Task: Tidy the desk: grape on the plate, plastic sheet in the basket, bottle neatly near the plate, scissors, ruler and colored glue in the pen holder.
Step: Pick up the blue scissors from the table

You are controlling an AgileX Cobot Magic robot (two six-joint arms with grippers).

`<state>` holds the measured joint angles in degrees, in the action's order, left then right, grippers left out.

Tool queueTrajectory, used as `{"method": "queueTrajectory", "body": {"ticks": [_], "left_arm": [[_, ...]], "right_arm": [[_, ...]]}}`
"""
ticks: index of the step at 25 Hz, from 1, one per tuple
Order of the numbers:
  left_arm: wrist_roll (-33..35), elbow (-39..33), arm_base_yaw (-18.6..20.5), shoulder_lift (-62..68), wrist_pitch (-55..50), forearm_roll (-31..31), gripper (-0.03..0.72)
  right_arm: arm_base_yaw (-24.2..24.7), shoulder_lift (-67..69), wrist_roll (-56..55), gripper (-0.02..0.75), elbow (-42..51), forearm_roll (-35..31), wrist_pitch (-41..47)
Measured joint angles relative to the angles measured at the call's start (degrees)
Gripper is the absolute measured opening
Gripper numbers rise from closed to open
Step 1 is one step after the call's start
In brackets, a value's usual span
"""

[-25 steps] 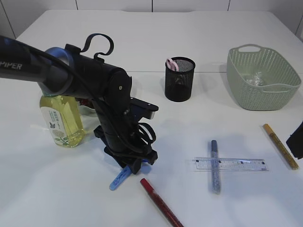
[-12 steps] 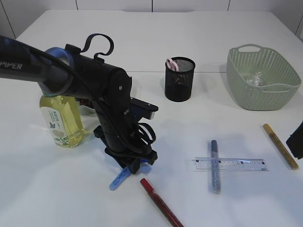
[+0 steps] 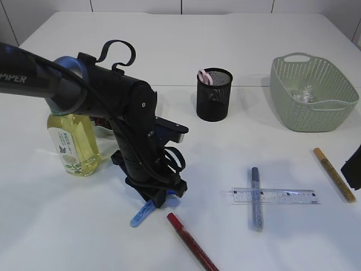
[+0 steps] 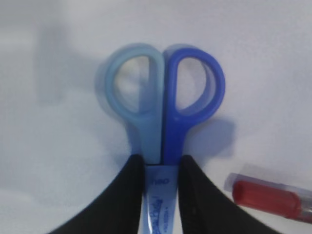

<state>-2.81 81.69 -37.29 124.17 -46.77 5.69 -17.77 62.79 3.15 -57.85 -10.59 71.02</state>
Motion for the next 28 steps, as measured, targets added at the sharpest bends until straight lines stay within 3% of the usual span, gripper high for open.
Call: {"method": "queueTrajectory", "body": {"ticks": [28], "left_arm": [[0.0,0.22,0.0,-0.59,-4.43,-0.74,0.158]], "right_arm": [[0.0,0.0,0.0,0.363,0.0,0.0,0.0]]}}
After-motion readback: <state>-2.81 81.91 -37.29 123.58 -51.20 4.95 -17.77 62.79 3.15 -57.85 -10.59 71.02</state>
